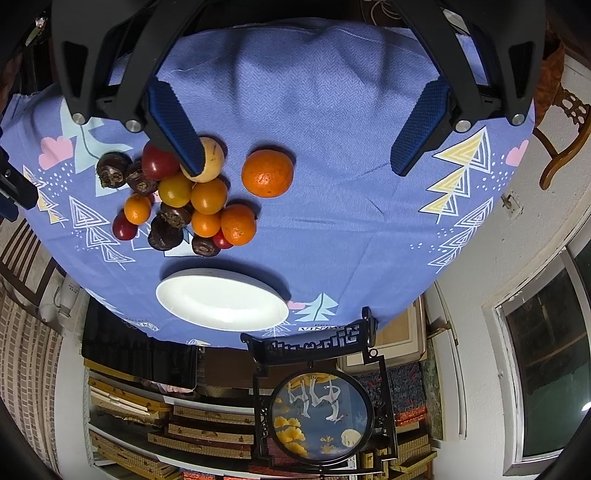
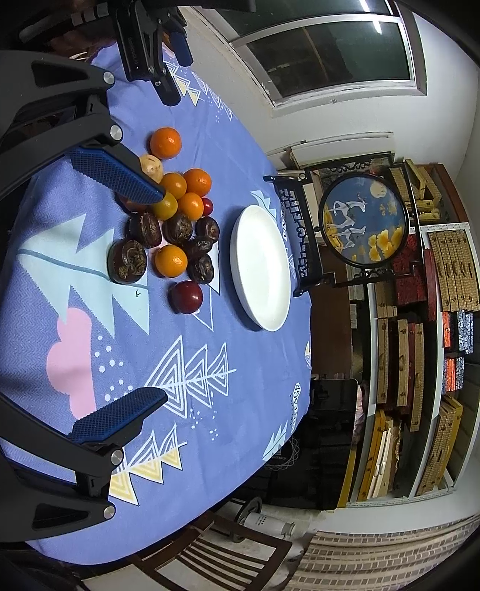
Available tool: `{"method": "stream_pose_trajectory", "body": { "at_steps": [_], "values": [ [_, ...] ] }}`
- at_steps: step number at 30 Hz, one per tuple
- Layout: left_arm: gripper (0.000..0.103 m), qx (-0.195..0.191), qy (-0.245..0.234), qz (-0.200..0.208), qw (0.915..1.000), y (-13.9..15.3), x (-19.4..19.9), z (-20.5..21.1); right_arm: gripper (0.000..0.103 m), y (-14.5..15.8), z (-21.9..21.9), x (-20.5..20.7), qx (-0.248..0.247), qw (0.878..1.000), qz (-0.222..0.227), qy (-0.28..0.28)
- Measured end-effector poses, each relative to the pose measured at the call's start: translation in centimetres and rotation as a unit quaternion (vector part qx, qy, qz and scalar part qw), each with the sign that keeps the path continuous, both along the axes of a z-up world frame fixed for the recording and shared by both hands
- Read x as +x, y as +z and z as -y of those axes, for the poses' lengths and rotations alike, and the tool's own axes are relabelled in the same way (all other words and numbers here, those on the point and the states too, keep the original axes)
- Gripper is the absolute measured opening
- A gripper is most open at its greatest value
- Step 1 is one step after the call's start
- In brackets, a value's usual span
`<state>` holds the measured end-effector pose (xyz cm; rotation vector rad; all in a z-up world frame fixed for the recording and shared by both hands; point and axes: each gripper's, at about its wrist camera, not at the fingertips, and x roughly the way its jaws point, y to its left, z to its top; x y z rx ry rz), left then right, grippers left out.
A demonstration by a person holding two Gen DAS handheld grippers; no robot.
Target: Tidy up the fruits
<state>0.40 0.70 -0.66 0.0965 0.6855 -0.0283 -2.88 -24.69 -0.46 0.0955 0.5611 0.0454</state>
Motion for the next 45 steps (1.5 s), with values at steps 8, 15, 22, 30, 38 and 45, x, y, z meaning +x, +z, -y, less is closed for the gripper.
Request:
{"method": "stream_pose_trajectory", "body": {
  "at_steps": [8,15,22,30,38,45],
  "values": [
    [0.098,-0.005,0.002,-0.033,0.9994,-2.1,2.8,-1.9,0.099,-1.4,0.2,1.1,-0.021,0.999,-0.024,0.014],
    [0.098,0.033,-0.034,-0.059,0.9971,-4.7,4.9,0.1,0.099,-2.4,-0.2,2.2,-0.030,0.998,-0.040,0.028],
    [0.063,-0.008,-0.073,-0.088,0.9934,-6.3,7.2,0.1,0.099,-3.3,0.2,3.3,-0.025,0.997,-0.056,0.038],
    [0.045,-0.040,-0.107,-0.089,0.9894,-5.9,6.8,-0.1,0.099,-5.3,-0.7,5.4,-0.021,0.990,-0.112,0.082],
    [0.045,-0.040,-0.101,-0.071,0.9915,-5.3,6.1,-0.7,0.074,-7.1,-3.3,8.1,-0.058,0.981,-0.149,0.106],
    [0.045,-0.048,-0.103,-0.065,0.9915,-4.8,5.9,-1.0,0.044,-6.0,-2.6,7.6,-0.018,0.980,-0.143,0.138]
  ]
}}
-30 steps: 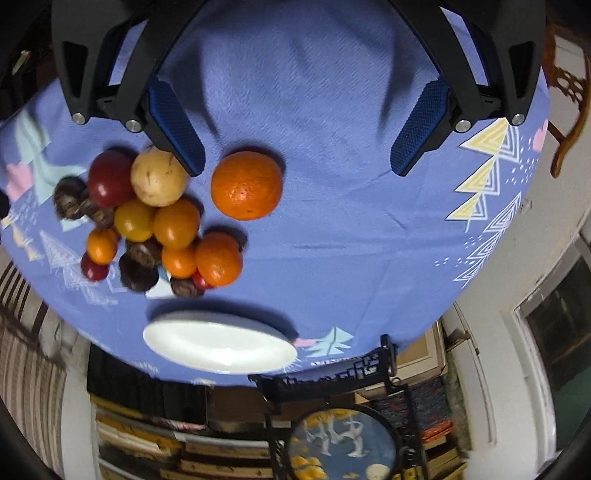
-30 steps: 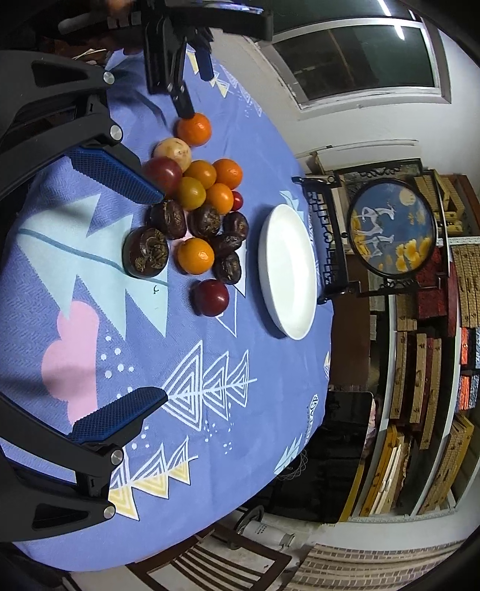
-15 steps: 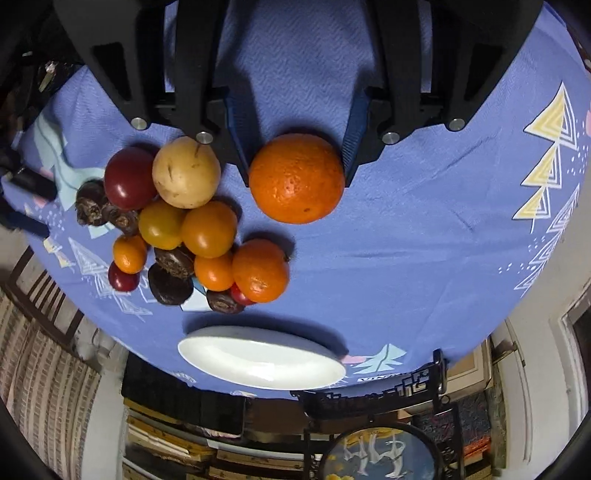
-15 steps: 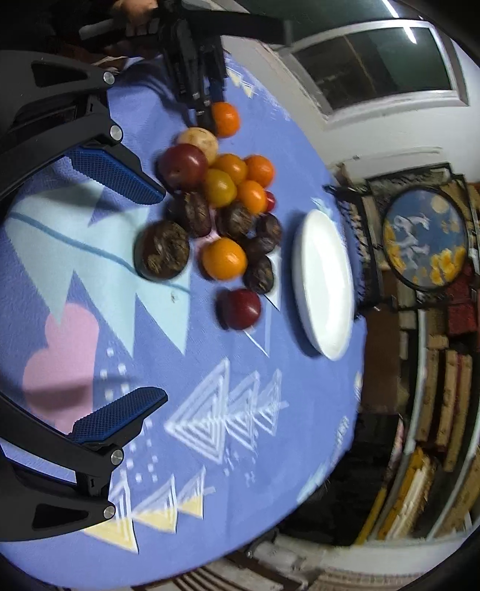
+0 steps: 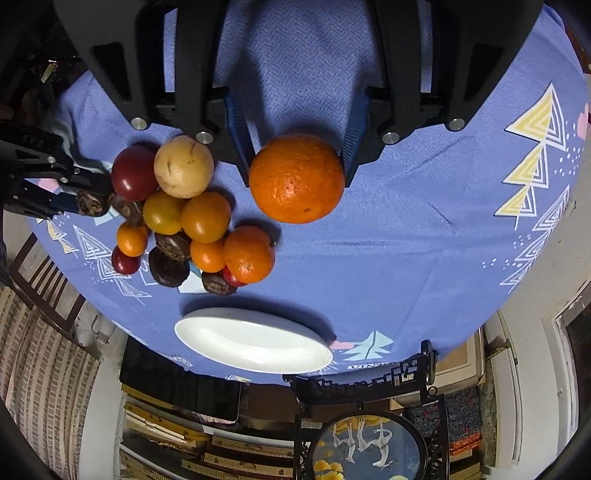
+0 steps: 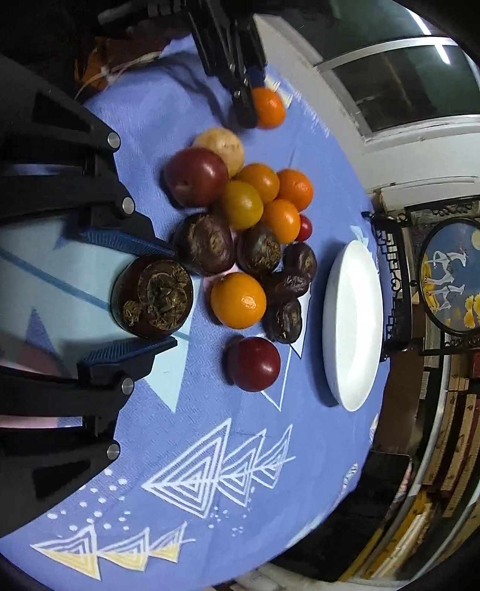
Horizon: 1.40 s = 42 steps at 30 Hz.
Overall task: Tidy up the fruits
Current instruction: 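Grasp an orange with the left tool while the right tool grasps a dark brown fruit, then carry both fruits to the white plate and open both tools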
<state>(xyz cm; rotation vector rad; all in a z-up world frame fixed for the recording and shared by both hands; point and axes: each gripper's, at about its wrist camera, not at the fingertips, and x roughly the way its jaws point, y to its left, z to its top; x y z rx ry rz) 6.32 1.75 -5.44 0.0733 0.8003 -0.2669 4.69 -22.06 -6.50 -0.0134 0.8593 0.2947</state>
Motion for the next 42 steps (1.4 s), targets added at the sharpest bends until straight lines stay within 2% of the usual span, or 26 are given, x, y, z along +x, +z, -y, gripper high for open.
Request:
{"method": "stream_pose_trajectory", "body": {
  "at_steps": [5,8,12,17,22,23,24,25,26,28,30,32,38,42],
  "values": [
    [0.045,-0.011,-0.020,0.022,0.9995,2.6,0.7,0.5,0.044,4.0,2.0,0.0,0.041,0.999,0.032,0.004],
    [0.045,-0.021,-0.040,0.021,0.9988,4.1,2.4,1.2,0.044,6.6,3.3,1.8,0.051,0.997,0.050,-0.004],
    [0.045,-0.020,-0.059,0.020,0.9979,5.4,6.8,3.4,0.044,8.4,4.6,6.8,0.066,0.996,0.054,-0.010],
    [0.045,-0.013,-0.070,-0.002,0.9974,5.1,13.8,6.5,0.044,7.6,4.5,14.3,0.079,0.997,0.020,-0.012],
    [0.045,-0.002,-0.063,-0.047,0.9969,2.9,20.6,8.5,0.044,5.1,3.6,21.6,0.080,0.996,-0.011,-0.023],
    [0.048,0.001,-0.061,-0.054,0.9967,2.4,21.6,8.8,0.045,4.9,3.6,22.4,0.082,0.996,-0.011,-0.025],
    [0.053,0.006,-0.051,-0.058,0.9970,2.0,22.7,9.0,0.054,4.8,3.6,23.5,0.078,0.996,-0.008,-0.035],
    [0.066,0.006,-0.042,-0.059,0.9974,1.9,23.2,8.9,0.074,4.9,3.9,23.9,0.074,0.996,-0.004,-0.053],
    [0.075,-0.002,-0.033,-0.057,0.9978,2.1,23.5,8.5,0.078,5.2,4.2,23.7,0.086,0.995,0.007,-0.058],
    [0.083,-0.024,-0.023,-0.038,0.9987,3.0,22.9,7.5,0.078,5.6,4.2,22.7,0.086,0.994,0.023,-0.056],
    [0.084,-0.024,-0.020,-0.017,0.9994,3.8,21.3,6.7,0.078,5.9,4.2,20.9,0.063,0.995,0.039,-0.061],
    [0.084,-0.021,-0.025,-0.009,0.9994,4.2,19.5,6.2,0.078,5.8,4.6,19.0,0.067,0.995,0.042,-0.062],
    [0.084,0.003,-0.072,0.007,0.9974,3.9,10.7,4.9,0.078,5.2,6.3,11.2,0.087,0.992,0.048,-0.072],
    [0.086,0.010,-0.096,-0.004,0.9953,2.8,5.1,3.7,0.081,4.9,6.3,7.6,0.097,0.992,0.048,-0.071]
  ]
}}
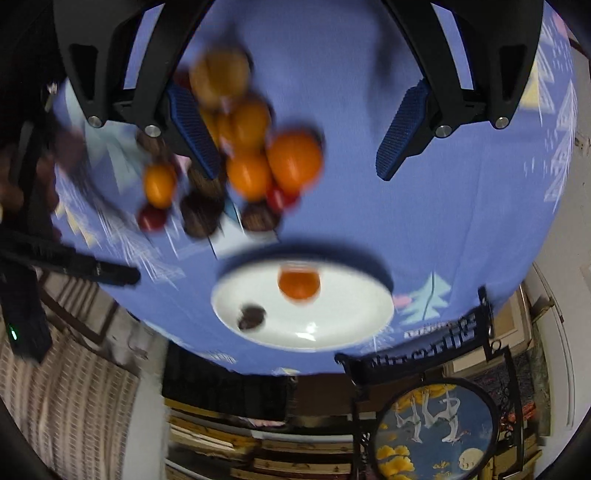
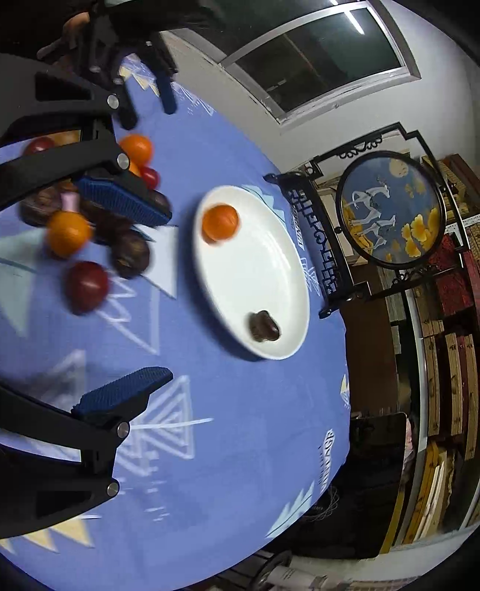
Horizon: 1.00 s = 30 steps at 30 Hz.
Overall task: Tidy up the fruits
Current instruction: 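Carry both fruits to the white plate and open both tools, then grasp the pale yellow fruit with the left tool while the right tool grasps a red plum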
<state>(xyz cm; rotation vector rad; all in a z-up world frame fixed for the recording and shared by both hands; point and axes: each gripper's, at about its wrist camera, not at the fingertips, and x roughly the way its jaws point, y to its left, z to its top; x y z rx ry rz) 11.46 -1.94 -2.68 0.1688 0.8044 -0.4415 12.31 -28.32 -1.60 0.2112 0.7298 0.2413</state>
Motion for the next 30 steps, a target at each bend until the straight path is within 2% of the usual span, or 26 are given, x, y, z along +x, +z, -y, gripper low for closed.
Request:
{"method": "stream_pose_trajectory", "body": {
  "at_steps": [4,9,11,13,15,17,24,26,30],
  "values": [
    [0.090,0.004,-0.008,-0.007,0.9999,-1.3,-3.4,-0.6,0.082,-0.2,-0.9,-3.1,-0.006,1.000,0.007,0.009],
    [0.090,0.032,-0.009,-0.001,0.9994,-2.9,-5.3,0.2,0.082,-0.4,-1.6,-5.1,-0.019,1.000,0.010,0.015],
    [0.082,0.038,-0.019,-0.005,0.9991,-3.5,-5.8,0.5,0.082,-0.3,-1.5,-5.8,-0.022,1.000,0.011,0.013],
    [0.081,0.044,-0.035,-0.011,0.9984,-3.9,-6.0,1.0,0.082,-0.4,-1.0,-6.3,-0.022,1.000,0.010,0.008],
    [0.076,0.052,-0.041,-0.008,0.9978,-4.2,-6.1,1.4,0.082,-0.6,-0.6,-6.6,-0.019,1.000,0.008,0.003],
    [0.064,0.051,-0.048,-0.014,0.9974,-4.6,-5.8,1.8,0.082,-0.7,-0.4,-6.7,-0.018,1.000,0.006,0.001],
    [0.055,0.033,-0.052,-0.006,0.9981,-5.4,-4.6,2.8,0.082,-0.7,-0.4,-6.8,-0.019,1.000,0.003,0.006],
    [0.040,0.014,-0.062,-0.013,0.9979,-5.3,-4.7,2.7,0.082,-0.8,-0.4,-6.8,-0.020,1.000,0.001,0.007],
    [0.039,0.007,-0.064,-0.011,0.9979,-4.9,-5.4,2.2,0.082,-1.3,-0.4,-6.4,-0.023,1.000,-0.008,0.010]
  ]
}}
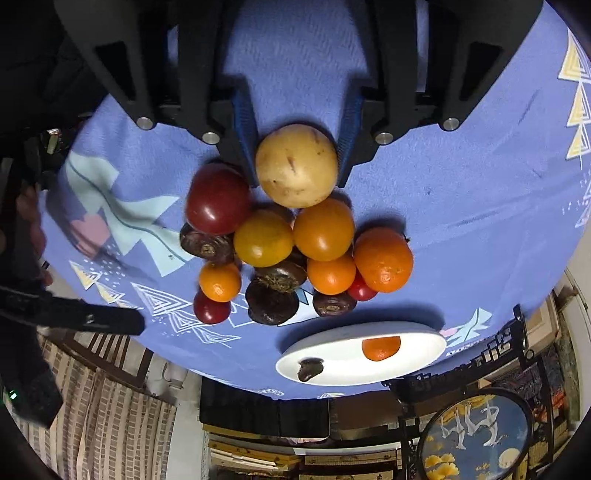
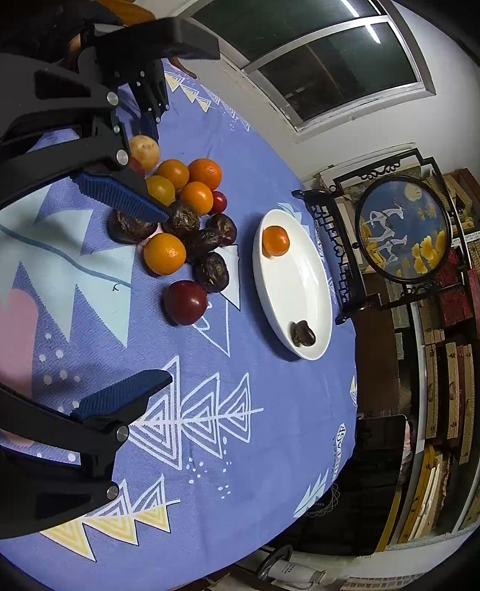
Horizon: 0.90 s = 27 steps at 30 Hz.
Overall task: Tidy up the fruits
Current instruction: 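Grasp the pale yellow fruit with the left tool while the right tool grasps a red plum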
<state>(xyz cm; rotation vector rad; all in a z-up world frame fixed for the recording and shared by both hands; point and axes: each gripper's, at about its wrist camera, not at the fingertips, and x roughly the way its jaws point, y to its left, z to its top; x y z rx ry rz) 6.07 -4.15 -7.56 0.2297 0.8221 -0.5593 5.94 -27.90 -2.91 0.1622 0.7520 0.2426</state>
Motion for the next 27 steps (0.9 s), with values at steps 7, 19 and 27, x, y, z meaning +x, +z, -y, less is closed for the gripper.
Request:
{"method": "stream_pose_trajectory", "body": {
  "at_steps": [7,19,27],
  "values": [
    [0.039,-0.024,0.017,0.027,0.9992,2.6,-1.3,-1.9,0.082,-0.8,-1.3,2.6,-0.052,0.998,-0.018,0.002],
    [0.039,-0.033,0.030,0.027,0.9986,2.9,-1.4,-3.0,0.037,-3.5,-1.0,7.9,0.046,0.995,-0.086,0.025],
    [0.039,-0.040,0.037,0.024,0.9982,2.9,-0.8,-3.3,0.037,-2.4,-1.1,5.8,0.042,0.997,-0.053,0.040]
  ]
}}
